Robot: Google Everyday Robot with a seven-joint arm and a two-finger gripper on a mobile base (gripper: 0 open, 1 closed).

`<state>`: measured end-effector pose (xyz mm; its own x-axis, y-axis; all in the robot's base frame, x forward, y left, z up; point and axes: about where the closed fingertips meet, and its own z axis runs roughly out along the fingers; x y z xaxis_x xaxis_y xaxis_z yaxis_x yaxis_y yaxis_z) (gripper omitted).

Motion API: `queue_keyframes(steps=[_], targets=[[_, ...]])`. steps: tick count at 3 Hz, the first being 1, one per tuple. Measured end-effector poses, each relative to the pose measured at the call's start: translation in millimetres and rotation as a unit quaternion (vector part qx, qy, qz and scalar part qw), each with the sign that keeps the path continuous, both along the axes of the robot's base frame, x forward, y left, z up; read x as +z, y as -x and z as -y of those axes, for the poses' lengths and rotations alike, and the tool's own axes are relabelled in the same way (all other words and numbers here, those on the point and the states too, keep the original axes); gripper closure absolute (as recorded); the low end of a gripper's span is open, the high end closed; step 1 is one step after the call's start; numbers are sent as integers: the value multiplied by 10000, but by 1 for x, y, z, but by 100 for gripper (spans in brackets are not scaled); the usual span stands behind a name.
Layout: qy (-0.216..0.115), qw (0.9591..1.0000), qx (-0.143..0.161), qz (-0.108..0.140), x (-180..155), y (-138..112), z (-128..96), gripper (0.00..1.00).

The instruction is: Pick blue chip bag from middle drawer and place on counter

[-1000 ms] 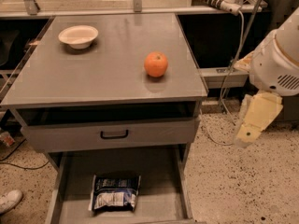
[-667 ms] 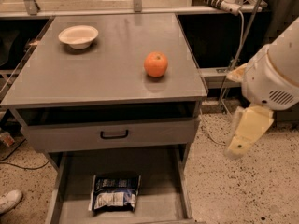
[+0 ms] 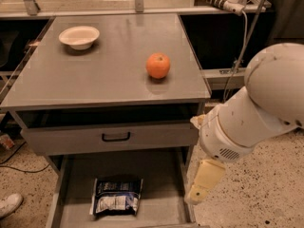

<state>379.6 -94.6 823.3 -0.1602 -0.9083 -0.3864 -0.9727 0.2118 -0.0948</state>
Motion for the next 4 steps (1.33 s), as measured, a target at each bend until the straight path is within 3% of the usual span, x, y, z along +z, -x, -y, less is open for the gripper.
queue_keyframes(steps=[1, 3, 4], targets=[[0, 10000, 0, 0, 0, 0, 0, 0], [-120, 9997, 201, -17, -79, -4, -40, 0], [-103, 9995, 258, -151, -114, -7, -56, 0]])
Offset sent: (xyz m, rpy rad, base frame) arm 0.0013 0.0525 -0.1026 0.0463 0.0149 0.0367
